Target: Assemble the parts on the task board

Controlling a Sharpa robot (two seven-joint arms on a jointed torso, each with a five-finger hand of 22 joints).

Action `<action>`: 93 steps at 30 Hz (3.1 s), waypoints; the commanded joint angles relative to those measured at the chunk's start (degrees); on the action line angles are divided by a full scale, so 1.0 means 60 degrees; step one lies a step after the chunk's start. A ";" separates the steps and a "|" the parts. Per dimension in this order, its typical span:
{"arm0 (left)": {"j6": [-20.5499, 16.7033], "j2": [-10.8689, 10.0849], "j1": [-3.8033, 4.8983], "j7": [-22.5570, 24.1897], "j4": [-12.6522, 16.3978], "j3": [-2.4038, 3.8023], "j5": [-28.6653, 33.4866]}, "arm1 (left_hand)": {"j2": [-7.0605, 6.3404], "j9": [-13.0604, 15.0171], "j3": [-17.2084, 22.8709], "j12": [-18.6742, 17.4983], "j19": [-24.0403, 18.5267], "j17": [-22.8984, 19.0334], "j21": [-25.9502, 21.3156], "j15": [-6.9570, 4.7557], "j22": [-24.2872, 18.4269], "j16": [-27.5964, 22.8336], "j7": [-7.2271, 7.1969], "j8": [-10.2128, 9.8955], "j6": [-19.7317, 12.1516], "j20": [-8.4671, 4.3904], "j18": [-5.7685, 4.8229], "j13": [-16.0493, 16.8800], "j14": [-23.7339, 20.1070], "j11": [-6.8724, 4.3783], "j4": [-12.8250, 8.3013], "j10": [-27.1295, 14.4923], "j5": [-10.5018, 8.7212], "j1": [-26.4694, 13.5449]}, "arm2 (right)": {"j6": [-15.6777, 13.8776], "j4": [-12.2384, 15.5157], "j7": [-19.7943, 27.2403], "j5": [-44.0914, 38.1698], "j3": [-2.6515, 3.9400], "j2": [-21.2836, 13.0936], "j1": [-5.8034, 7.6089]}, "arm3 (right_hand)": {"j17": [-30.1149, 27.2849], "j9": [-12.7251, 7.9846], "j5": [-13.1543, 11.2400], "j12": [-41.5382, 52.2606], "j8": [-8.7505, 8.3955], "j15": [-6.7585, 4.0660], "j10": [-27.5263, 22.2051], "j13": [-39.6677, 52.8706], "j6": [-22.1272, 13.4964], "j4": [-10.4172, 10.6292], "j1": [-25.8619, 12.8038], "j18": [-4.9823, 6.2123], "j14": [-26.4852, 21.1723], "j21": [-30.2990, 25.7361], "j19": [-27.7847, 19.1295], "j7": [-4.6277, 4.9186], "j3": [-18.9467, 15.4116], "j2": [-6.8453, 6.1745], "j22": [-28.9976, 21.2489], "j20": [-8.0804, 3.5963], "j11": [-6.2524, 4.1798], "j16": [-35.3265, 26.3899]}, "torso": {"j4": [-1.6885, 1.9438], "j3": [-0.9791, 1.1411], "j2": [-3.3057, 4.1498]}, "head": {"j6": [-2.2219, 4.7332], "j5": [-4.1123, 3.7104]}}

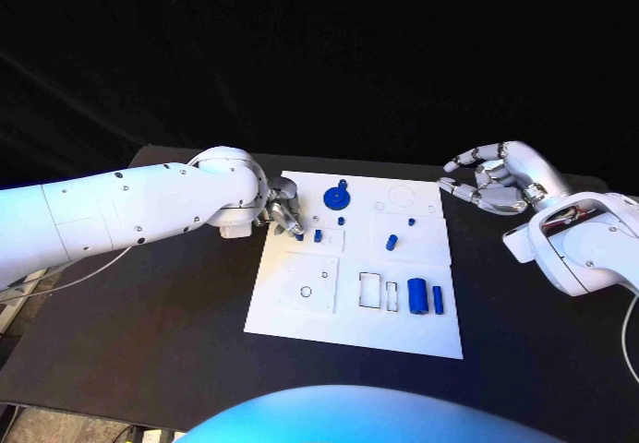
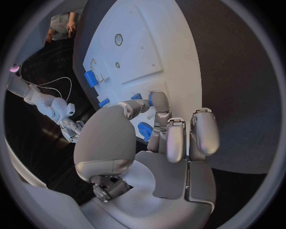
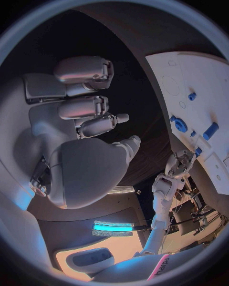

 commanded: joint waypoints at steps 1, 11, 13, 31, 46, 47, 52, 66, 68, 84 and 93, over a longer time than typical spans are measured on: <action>0.0312 0.0074 -0.0051 0.0048 0.0016 -0.0053 -0.0049 | -0.0055 0.0002 0.1582 0.0162 -0.0027 0.0917 -0.0031 -0.0086 0.0009 -0.0030 -0.0042 -0.0031 0.0067 -0.0007 -0.0048 0.0149 0.0644 -0.0035 -0.1647 0.0110 0.0074 0.0077 | 0.0068 0.0015 0.0075 -0.0030 0.0001 -0.0005 -0.0006 | 0.2041 0.0014 0.0062 -0.0038 0.0063 -0.0055 -0.0032 0.0514 -0.0087 -0.0013 -0.0093 0.0151 0.0869 -0.0031 0.0286 0.0002 -0.0036 0.0040 0.1617 -0.0058 -0.0013 -0.0051 | -0.0011 -0.0005 -0.0001 | 0.0012 0.0007; 0.0210 0.0088 -0.0053 0.0053 0.0024 -0.0069 -0.0355 | -0.0156 0.0012 0.1578 0.0342 -0.0002 0.0983 -0.0002 -0.0106 0.0070 0.0000 -0.0076 -0.0025 0.0152 -0.0024 -0.0060 0.0374 0.0663 -0.0066 -0.1660 0.0196 0.0300 0.0040 | 0.0064 0.0021 0.0079 -0.0030 0.0001 -0.0016 -0.0006 | 0.2040 0.0016 0.0071 -0.0034 0.0072 -0.0057 -0.0027 0.0517 -0.0088 -0.0016 -0.0099 0.0153 0.0869 -0.0041 0.0283 0.0000 -0.0033 0.0040 0.1613 -0.0059 -0.0015 -0.0052 | -0.0005 0.0000 0.0007 | 0.0016 -0.0002; 0.0159 0.0086 -0.0054 0.0058 0.0038 -0.0070 -0.0404 | -0.0172 0.0013 0.1579 0.0380 0.0003 0.0998 0.0004 -0.0110 0.0082 0.0007 -0.0081 -0.0023 0.0162 -0.0027 -0.0062 0.0422 0.0666 -0.0071 -0.1669 0.0210 0.0326 0.0043 | 0.0062 0.0022 0.0081 -0.0030 0.0001 -0.0017 -0.0006 | 0.2040 0.0016 0.0071 -0.0034 0.0072 -0.0057 -0.0027 0.0517 -0.0088 -0.0016 -0.0099 0.0153 0.0869 -0.0041 0.0283 0.0000 -0.0033 0.0040 0.1613 -0.0059 -0.0015 -0.0052 | -0.0004 0.0001 0.0008 | 0.0016 -0.0003; -0.0305 0.0010 -0.0143 0.0139 0.0352 -0.0071 -0.0747 | -0.0412 0.0051 0.1397 0.0892 0.0071 0.1136 0.0077 -0.0158 0.0218 0.0076 -0.0156 0.0015 0.0375 -0.0077 -0.0089 0.1078 0.0703 -0.0133 -0.1632 0.0470 0.0829 -0.0054 | 0.0035 0.0027 0.0107 -0.0029 0.0001 -0.0027 -0.0007 | 0.2034 0.0016 0.0079 -0.0041 0.0077 -0.0058 -0.0033 0.0509 -0.0091 -0.0014 -0.0108 0.0157 0.0867 -0.0062 0.0275 -0.0001 -0.0031 0.0042 0.1602 -0.0060 -0.0016 -0.0055 | -0.0003 -0.0002 0.0005 | 0.0011 0.0002; -0.0181 -0.0026 -0.0157 0.0108 0.0374 -0.0070 -0.0578 | -0.0452 0.0094 0.1134 0.1065 0.0103 0.1221 0.0105 -0.0182 0.0285 0.0114 -0.0206 0.0056 0.0433 -0.0096 -0.0103 0.1289 0.0723 -0.0171 -0.1632 0.0582 0.0763 -0.0056 | 0.0026 0.0023 0.0110 -0.0029 0.0001 -0.0038 -0.0007 | 0.2026 0.0016 0.0096 -0.0047 0.0080 -0.0058 -0.0037 0.0504 -0.0093 -0.0013 -0.0113 0.0157 0.0865 -0.0062 0.0275 -0.0001 -0.0027 0.0049 0.1603 -0.0061 -0.0017 -0.0060 | 0.0006 -0.0005 0.0008 | -0.0034 -0.0001; -0.0182 -0.0028 -0.0157 0.0106 0.0366 -0.0070 -0.0575 | -0.0453 0.0097 0.1114 0.1080 0.0107 0.1227 0.0109 -0.0184 0.0293 0.0117 -0.0210 0.0058 0.0438 -0.0097 -0.0105 0.1306 0.0724 -0.0174 -0.1632 0.0592 0.0759 -0.0056 | 0.0026 0.0023 0.0111 -0.0029 0.0001 -0.0038 -0.0007 | 0.2026 0.0016 0.0096 -0.0047 0.0080 -0.0058 -0.0037 0.0504 -0.0093 -0.0013 -0.0113 0.0157 0.0865 -0.0062 0.0275 -0.0001 -0.0027 0.0049 0.1603 -0.0061 -0.0017 -0.0060 | 0.0003 -0.0003 0.0006 | -0.0037 0.0000; -0.0186 -0.0044 -0.0158 0.0090 0.0316 -0.0069 -0.0562 | -0.0482 0.0118 0.0932 0.1120 0.0113 0.1244 0.0112 -0.0197 0.0306 0.0127 -0.0232 0.0065 0.0449 -0.0110 -0.0108 0.1358 0.0728 -0.0189 -0.1642 0.0633 0.0709 -0.0054 | 0.0023 0.0020 0.0114 -0.0029 0.0001 -0.0038 -0.0007 | 0.2026 0.0016 0.0096 -0.0047 0.0080 -0.0058 -0.0037 0.0504 -0.0093 -0.0013 -0.0113 0.0157 0.0865 -0.0062 0.0275 -0.0001 -0.0027 0.0049 0.1603 -0.0061 -0.0017 -0.0060 | -0.0008 -0.0006 0.0006 | -0.0039 0.0006; -0.0302 -0.0079 -0.0159 0.0095 0.0328 -0.0068 -0.0352 | -0.0499 0.0149 0.0741 0.1170 0.0110 0.1227 0.0106 -0.0213 0.0306 0.0123 -0.0253 0.0076 0.0461 -0.0126 -0.0108 0.1454 0.0723 -0.0211 -0.1720 0.0638 0.0666 0.0059 | 0.0016 0.0011 0.0127 -0.0026 0.0002 -0.0027 -0.0007 | 0.2017 0.0016 0.0124 -0.0051 0.0087 -0.0060 -0.0038 0.0500 -0.0098 -0.0011 -0.0125 0.0161 0.0863 -0.0080 0.0269 -0.0001 -0.0017 0.0064 0.1594 -0.0062 -0.0017 -0.0065 | -0.0001 -0.0002 0.0007 | -0.0074 0.0022; -0.0311 -0.0081 -0.0160 0.0100 0.0337 -0.0068 -0.0321 | -0.0495 0.0150 0.0738 0.1189 0.0113 0.1253 0.0109 -0.0213 0.0313 0.0133 -0.0253 0.0076 0.0462 -0.0127 -0.0110 0.1480 0.0729 -0.0212 -0.1723 0.0641 0.0665 0.0067 | 0.0016 0.0008 0.0128 -0.0025 0.0002 -0.0025 -0.0007 | 0.2017 0.0016 0.0124 -0.0051 0.0087 -0.0060 -0.0038 0.0500 -0.0098 -0.0011 -0.0125 0.0161 0.0863 -0.0080 0.0269 -0.0001 -0.0017 0.0064 0.1594 -0.0062 -0.0017 -0.0065 | -0.0001 -0.0003 0.0007 | -0.0074 0.0023; -0.0311 -0.0092 -0.0165 0.0105 0.0329 -0.0068 -0.0230 | -0.0509 0.0172 0.0475 0.1363 0.0125 0.1303 0.0117 -0.0219 0.0341 0.0157 -0.0288 0.0092 0.0516 -0.0135 -0.0117 0.1714 0.0740 -0.0223 -0.1606 0.0712 0.0635 -0.0028 | 0.0003 0.0012 0.0135 -0.0024 0.0002 -0.0034 -0.0009 | 0.2017 0.0016 0.0124 -0.0051 0.0087 -0.0060 -0.0038 0.0500 -0.0098 -0.0011 -0.0125 0.0161 0.0863 -0.0080 0.0269 -0.0001 -0.0017 0.0064 0.1594 -0.0062 -0.0017 -0.0065 | -0.0013 0.0001 0.0008 | -0.0108 0.0039; -0.0382 -0.0088 -0.0165 0.0095 0.0276 -0.0068 -0.0191 | -0.0465 0.0180 0.0180 0.1354 0.0118 0.1310 0.0103 -0.0248 0.0331 0.0163 -0.0346 0.0082 0.0543 -0.0158 -0.0114 0.1746 0.0741 -0.0260 -0.1378 0.0706 0.0584 -0.0182 | -0.0003 0.0021 0.0133 -0.0025 0.0002 -0.0040 -0.0009 | 0.2017 0.0016 0.0124 -0.0051 0.0087 -0.0060 -0.0038 0.0500 -0.0098 -0.0011 -0.0125 0.0161 0.0863 -0.0080 0.0269 -0.0001 -0.0017 0.0064 0.1594 -0.0062 -0.0017 -0.0065 | -0.0001 0.0000 0.0008 | -0.0106 0.0028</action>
